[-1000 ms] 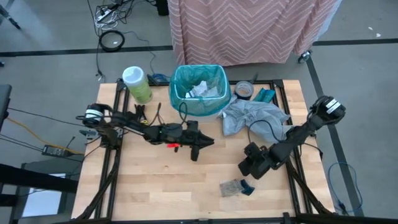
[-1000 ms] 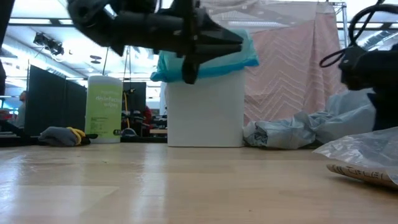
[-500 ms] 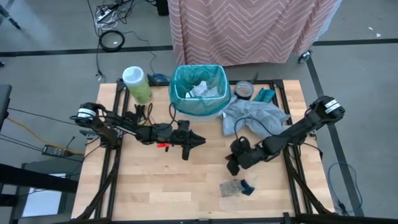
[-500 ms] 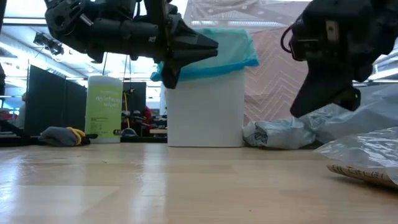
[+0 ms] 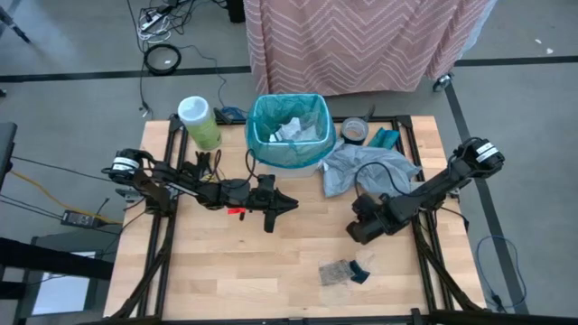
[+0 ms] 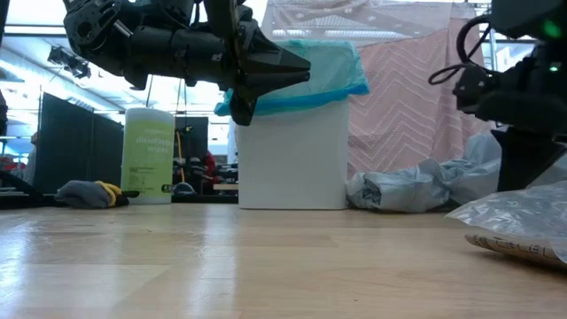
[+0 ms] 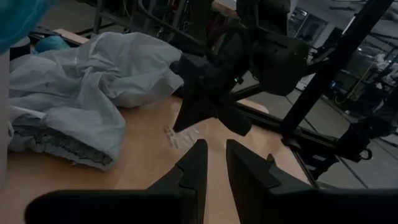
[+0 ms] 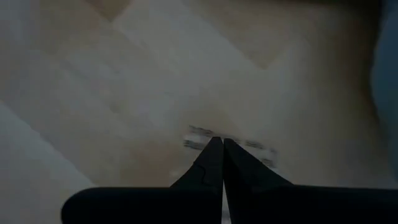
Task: Place trash/remove bag and relplace
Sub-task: Put the transparent plastic material into the trash bin
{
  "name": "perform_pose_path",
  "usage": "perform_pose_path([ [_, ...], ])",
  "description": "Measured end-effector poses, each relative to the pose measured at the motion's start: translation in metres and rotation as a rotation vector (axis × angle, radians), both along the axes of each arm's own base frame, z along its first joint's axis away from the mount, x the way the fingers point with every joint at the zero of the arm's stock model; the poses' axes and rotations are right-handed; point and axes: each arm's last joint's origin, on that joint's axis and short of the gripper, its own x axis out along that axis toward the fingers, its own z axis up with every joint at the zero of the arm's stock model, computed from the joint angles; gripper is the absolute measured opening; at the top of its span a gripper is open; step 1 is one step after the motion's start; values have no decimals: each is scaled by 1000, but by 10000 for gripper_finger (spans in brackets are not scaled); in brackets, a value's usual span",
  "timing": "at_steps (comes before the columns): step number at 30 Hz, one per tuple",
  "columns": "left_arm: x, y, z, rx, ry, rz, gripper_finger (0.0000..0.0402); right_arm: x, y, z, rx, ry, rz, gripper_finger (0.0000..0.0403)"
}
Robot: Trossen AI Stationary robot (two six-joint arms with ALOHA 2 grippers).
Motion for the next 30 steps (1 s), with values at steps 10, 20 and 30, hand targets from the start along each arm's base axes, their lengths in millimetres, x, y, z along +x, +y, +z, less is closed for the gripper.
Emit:
perform_pose_path([
  [10, 0, 0, 0, 2, 3, 0, 67, -19, 4, -4, -73, 117, -54, 0],
  [20, 0, 0, -1, 3, 10, 0, 67, -20, 9, -5, -48, 107, -38, 0],
  [30, 0, 0, -1, 5, 11, 0, 67, -25, 4, -15, -42, 115, -50, 0],
])
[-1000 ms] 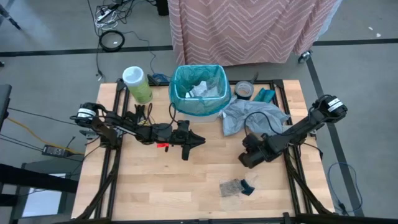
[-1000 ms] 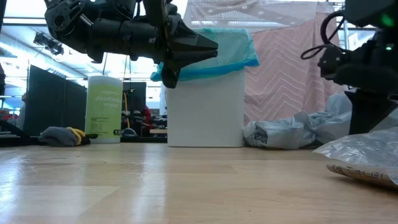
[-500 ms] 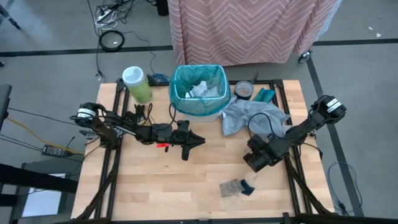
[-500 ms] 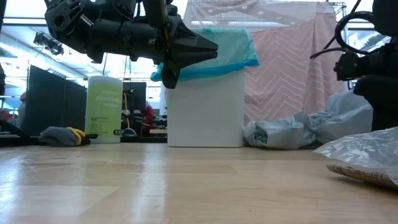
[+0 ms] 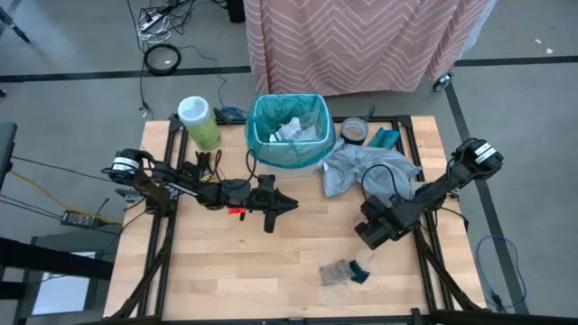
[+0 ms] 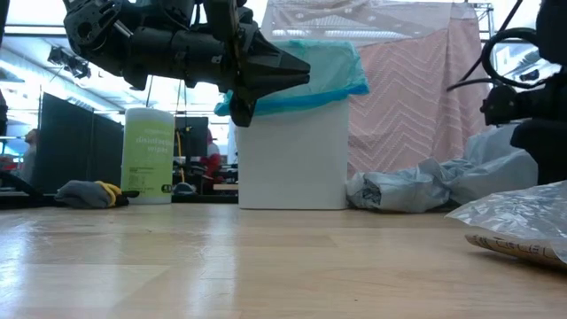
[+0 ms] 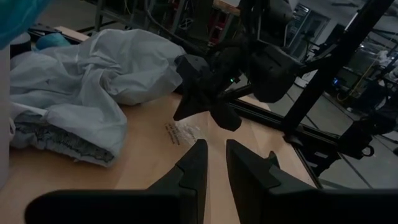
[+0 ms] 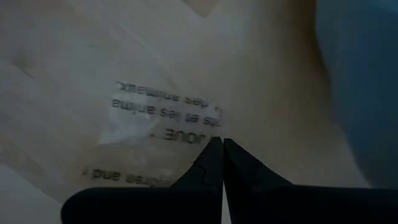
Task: Place trash/remove bag and relplace
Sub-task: Put the transparent plastic material into the trash bin
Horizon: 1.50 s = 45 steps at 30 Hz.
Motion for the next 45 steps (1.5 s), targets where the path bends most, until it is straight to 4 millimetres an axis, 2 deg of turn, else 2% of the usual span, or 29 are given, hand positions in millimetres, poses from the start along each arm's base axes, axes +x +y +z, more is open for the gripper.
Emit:
perform_pose_path([
  [12, 0, 0, 2, 1, -15, 0, 67, 2, 1, -1, 16, -32, -25, 0],
  [21, 0, -2, 1, 1, -15, -6, 68, 14, 4, 0, 44, -159, -12, 0],
  [33, 0, -2, 1, 79, -17, -13, 68, 38, 0, 4, 36, -274, 159, 0],
  [36, 0, -2, 1, 79, -15, -13, 68, 32, -7, 1, 50, -197, 74, 0],
  [39, 0, -2, 1, 78, -15, -13, 68, 20, -13, 0, -26, -144, -42, 0],
  [45, 0, -2, 1, 101, -16, -15, 68, 11, -14, -6, -48, -136, -96, 0],
])
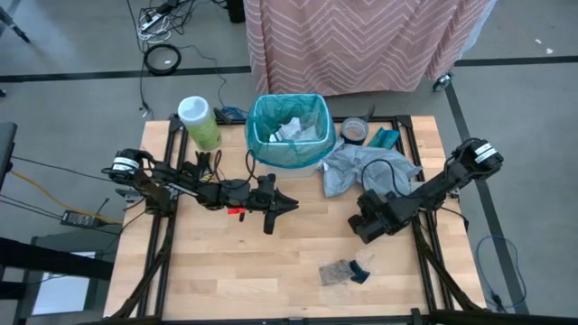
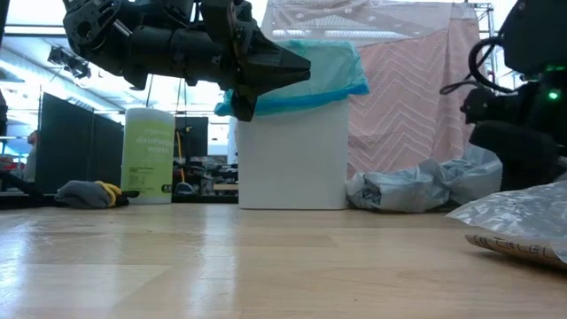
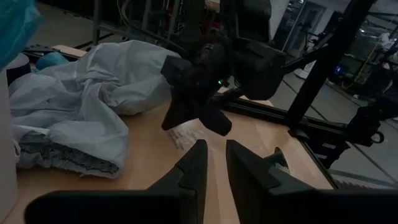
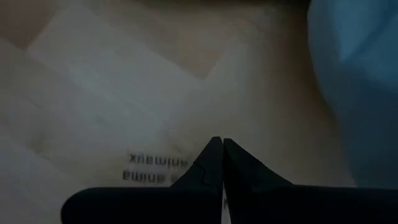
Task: Place trash/remove bag and relplace
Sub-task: Put the transparent plastic material into the trash bin
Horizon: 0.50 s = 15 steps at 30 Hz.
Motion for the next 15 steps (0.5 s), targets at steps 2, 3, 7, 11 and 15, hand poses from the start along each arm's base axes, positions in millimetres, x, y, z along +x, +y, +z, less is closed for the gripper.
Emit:
perform_pose_path([
  [2, 0, 0, 0, 2, 0, 0, 68, -2, 3, -4, 37, -13, 7, 0],
  [3, 0, 0, 0, 2, 0, 0, 68, -3, 4, -5, 42, -18, 7, 0],
  [7, 0, 0, 0, 1, 0, -1, 67, -5, 9, -5, 48, -42, -8, 0],
  [11, 0, 0, 0, 1, 0, -1, 67, -5, 12, -5, 62, -61, 2, 0],
  [15, 0, 0, 0, 1, 0, -1, 67, 3, 19, -4, 104, -126, 66, 0],
])
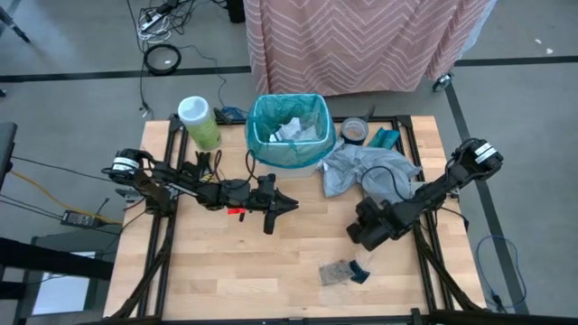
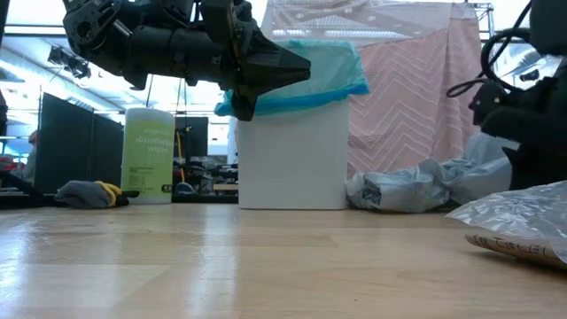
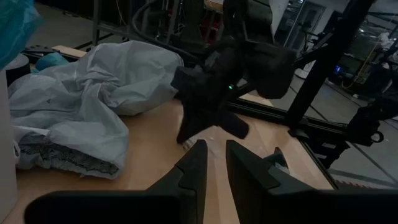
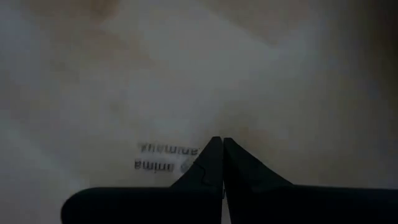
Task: Place trash/remove bag and relplace
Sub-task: Put the transparent plastic material into the trash bin
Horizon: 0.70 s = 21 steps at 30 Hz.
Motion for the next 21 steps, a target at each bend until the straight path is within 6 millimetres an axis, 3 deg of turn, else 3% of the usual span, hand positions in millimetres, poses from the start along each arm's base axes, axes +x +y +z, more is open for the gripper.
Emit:
perform_pose_path([
  [9, 0, 0, 0, -5, -1, 0, 67, 36, 4, 13, 19, -242, 233, 0],
  [12, 0, 0, 0, -6, -1, 0, 67, 44, -2, 20, 4, -228, 228, 0],
  [21, 0, 0, 0, -2, -1, 9, 67, 19, 1, 15, -45, -35, 140, 0],
])
